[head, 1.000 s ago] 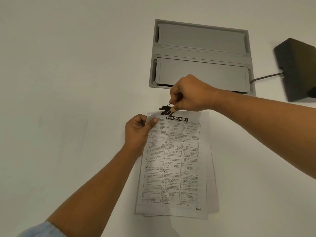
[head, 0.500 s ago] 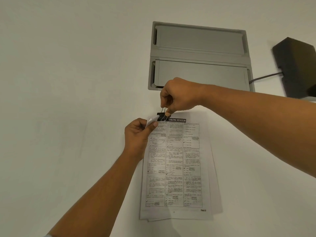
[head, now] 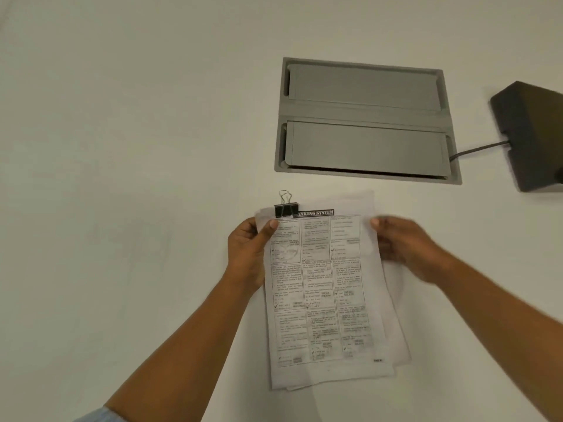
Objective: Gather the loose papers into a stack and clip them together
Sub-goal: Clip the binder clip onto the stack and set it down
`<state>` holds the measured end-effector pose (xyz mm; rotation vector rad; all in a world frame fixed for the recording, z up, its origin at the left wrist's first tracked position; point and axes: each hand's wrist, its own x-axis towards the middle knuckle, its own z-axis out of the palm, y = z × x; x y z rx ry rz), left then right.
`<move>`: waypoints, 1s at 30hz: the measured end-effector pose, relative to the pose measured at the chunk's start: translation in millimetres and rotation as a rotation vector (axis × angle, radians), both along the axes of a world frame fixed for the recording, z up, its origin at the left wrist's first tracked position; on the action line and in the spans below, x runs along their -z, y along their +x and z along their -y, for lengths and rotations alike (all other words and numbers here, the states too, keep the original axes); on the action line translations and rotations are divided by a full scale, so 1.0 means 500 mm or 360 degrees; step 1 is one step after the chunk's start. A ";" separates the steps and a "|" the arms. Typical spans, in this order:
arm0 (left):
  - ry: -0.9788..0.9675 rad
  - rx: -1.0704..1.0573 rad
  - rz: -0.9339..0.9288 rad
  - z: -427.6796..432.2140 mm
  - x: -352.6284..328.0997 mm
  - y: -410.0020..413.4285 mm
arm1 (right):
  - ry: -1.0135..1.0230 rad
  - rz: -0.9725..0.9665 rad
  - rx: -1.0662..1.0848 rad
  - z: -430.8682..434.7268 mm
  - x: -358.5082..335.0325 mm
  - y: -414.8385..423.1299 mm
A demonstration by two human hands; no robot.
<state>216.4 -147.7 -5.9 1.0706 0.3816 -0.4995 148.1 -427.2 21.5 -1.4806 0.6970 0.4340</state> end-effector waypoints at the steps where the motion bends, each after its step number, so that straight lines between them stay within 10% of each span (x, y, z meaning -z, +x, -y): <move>1: 0.0009 -0.0026 -0.0025 0.002 -0.002 0.001 | 0.0089 0.0016 0.0037 -0.014 0.010 -0.032; 10: 0.0755 0.0180 0.0201 0.020 -0.010 -0.068 | 0.0039 0.0229 0.0649 -0.099 0.050 -0.125; 19: 0.1702 0.0287 0.0372 -0.006 -0.029 -0.130 | -0.1091 0.0120 0.0314 -0.095 0.029 -0.103; 30: 0.1600 0.0373 0.0458 -0.021 -0.044 -0.130 | -0.1258 -0.0007 0.0108 -0.115 0.020 -0.170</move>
